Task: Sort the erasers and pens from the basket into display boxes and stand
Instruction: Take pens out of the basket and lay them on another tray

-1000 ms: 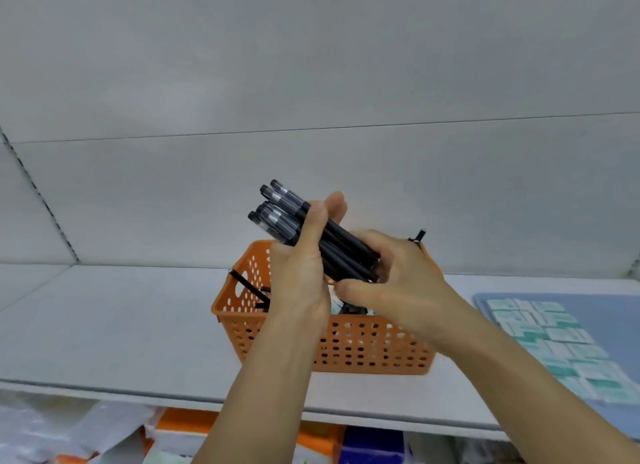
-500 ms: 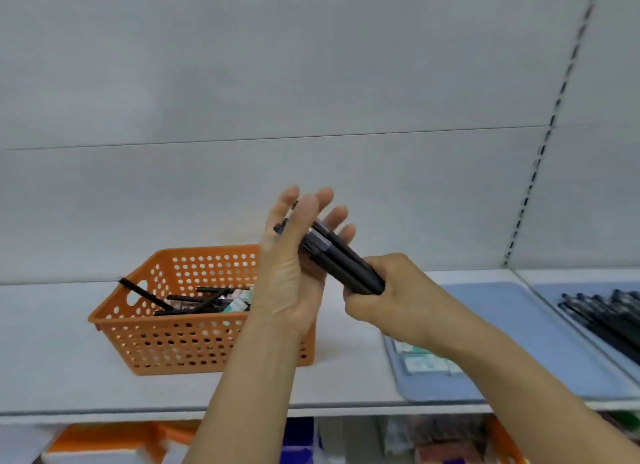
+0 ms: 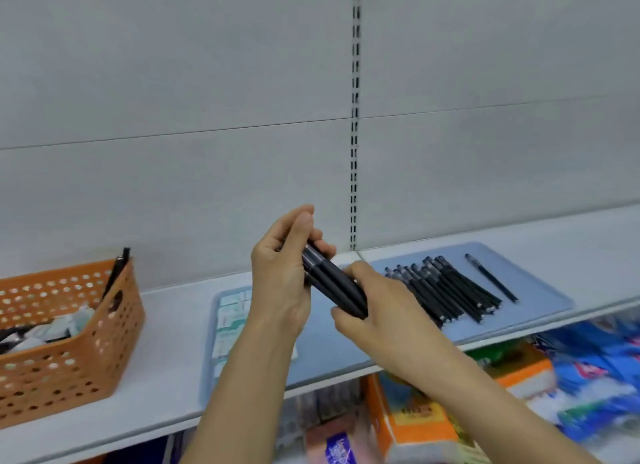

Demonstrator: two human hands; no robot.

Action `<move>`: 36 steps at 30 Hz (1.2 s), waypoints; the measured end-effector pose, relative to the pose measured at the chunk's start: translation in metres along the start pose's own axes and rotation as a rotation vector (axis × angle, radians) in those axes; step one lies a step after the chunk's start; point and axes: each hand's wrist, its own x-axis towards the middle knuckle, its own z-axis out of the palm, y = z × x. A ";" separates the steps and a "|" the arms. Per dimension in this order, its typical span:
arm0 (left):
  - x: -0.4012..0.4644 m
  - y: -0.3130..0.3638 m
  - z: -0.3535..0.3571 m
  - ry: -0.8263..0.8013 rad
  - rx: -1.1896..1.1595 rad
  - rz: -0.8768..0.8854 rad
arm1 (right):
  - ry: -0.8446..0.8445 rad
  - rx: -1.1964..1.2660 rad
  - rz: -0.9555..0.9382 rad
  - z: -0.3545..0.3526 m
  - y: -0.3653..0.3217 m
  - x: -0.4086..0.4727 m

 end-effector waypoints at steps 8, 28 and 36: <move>-0.003 -0.111 0.068 -0.389 0.828 -0.197 | 0.142 -0.005 0.357 -0.079 0.149 -0.002; -0.011 -0.152 0.048 -0.573 1.458 0.136 | 0.024 -0.784 0.517 -0.075 0.214 0.026; -0.028 -0.067 -0.022 -0.271 1.026 0.236 | 0.304 -0.422 0.035 -0.024 0.110 0.018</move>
